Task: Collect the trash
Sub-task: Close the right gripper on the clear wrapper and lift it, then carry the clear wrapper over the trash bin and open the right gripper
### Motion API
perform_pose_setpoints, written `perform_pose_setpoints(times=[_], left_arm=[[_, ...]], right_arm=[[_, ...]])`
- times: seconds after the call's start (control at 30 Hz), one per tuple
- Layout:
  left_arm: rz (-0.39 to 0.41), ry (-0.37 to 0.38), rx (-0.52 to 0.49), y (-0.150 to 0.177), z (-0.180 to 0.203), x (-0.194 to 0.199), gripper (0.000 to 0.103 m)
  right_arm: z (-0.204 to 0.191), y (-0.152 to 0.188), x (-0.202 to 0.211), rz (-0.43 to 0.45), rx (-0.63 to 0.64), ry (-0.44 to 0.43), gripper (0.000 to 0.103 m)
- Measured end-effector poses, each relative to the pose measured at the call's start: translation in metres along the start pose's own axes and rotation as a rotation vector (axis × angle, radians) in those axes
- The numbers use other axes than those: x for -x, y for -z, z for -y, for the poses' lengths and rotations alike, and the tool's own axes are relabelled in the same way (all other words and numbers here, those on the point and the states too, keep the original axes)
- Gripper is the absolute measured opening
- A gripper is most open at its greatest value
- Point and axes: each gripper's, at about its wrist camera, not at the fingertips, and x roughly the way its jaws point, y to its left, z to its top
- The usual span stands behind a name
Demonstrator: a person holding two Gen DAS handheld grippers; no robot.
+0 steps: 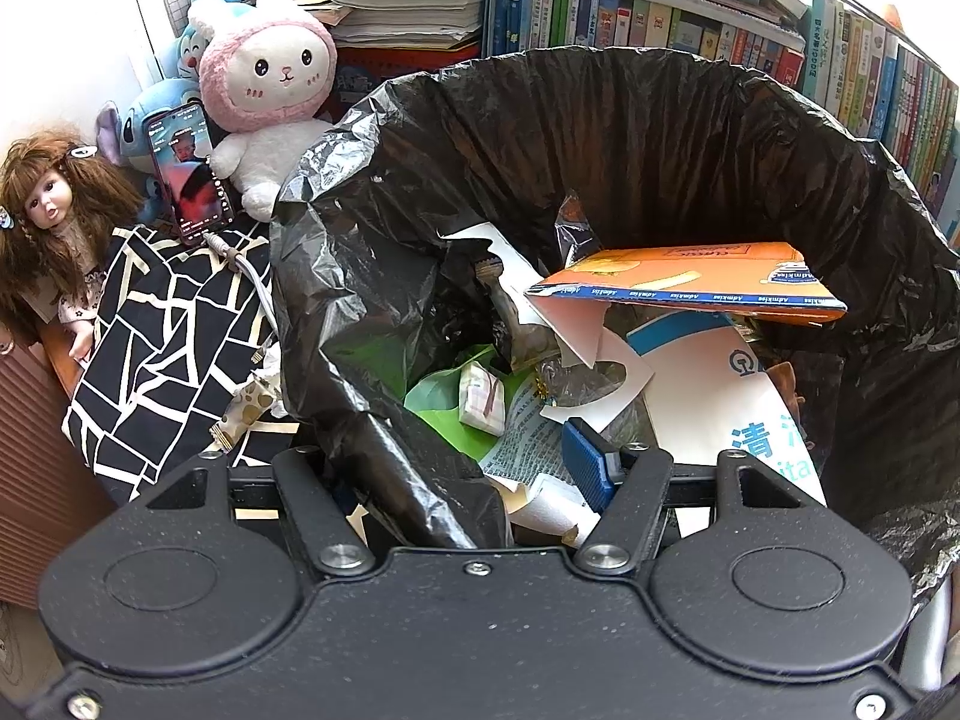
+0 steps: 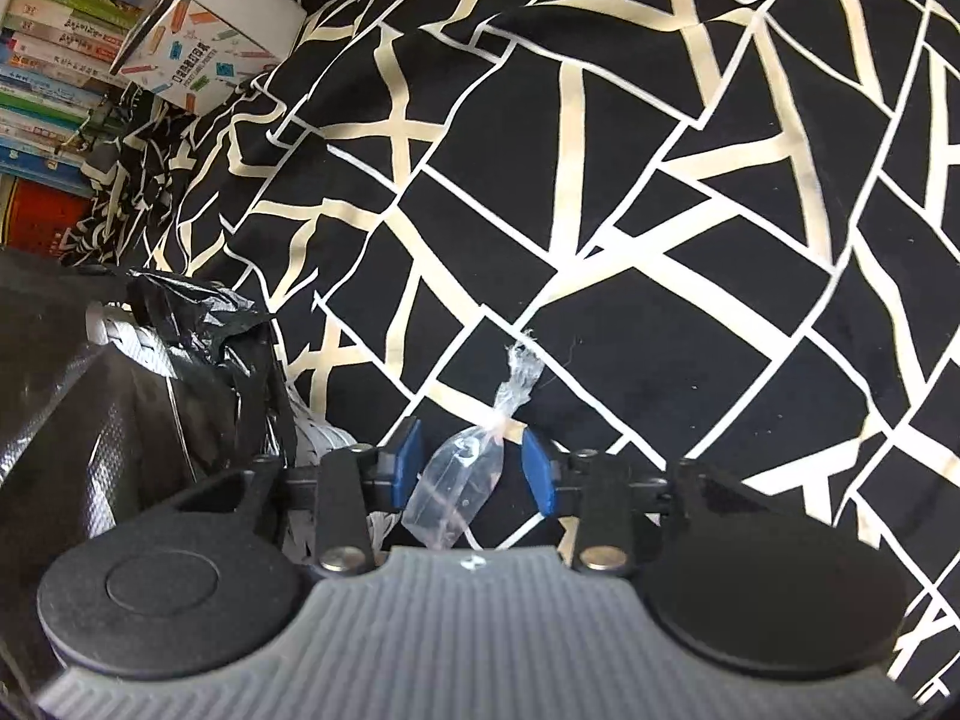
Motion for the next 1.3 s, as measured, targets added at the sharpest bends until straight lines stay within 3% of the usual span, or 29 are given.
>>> perform_pose_setpoints(times=[0.3, 0.57, 0.8, 0.97, 1.1, 1.3], left_arm=[[0.002, 0.002, 0.005, 0.0, 0.0, 0.001, 0.063], [0.005, 0.011, 0.01, 0.0, -0.001, 0.001, 0.065], [0.005, 0.023, 0.007, 0.001, -0.003, 0.0, 0.067], [0.005, 0.032, 0.005, 0.001, -0.005, 0.0, 0.067], [0.003, 0.041, 0.006, 0.002, -0.006, 0.0, 0.067], [0.0, 0.05, 0.008, 0.002, -0.009, -0.001, 0.067]], right_arm=[[0.02, 0.003, 0.038, 0.095, -0.001, -0.025, 0.029], [0.03, 0.012, 0.127, 0.279, 0.028, -0.147, 0.029], [-0.009, 0.034, 0.206, 0.425, 0.189, -0.287, 0.03], [-0.044, 0.058, 0.242, 0.509, 0.318, -0.349, 0.025], [-0.064, 0.068, 0.248, 0.559, 0.39, -0.316, 0.025], [-0.059, 0.064, 0.242, 0.52, 0.351, -0.32, 0.023]])
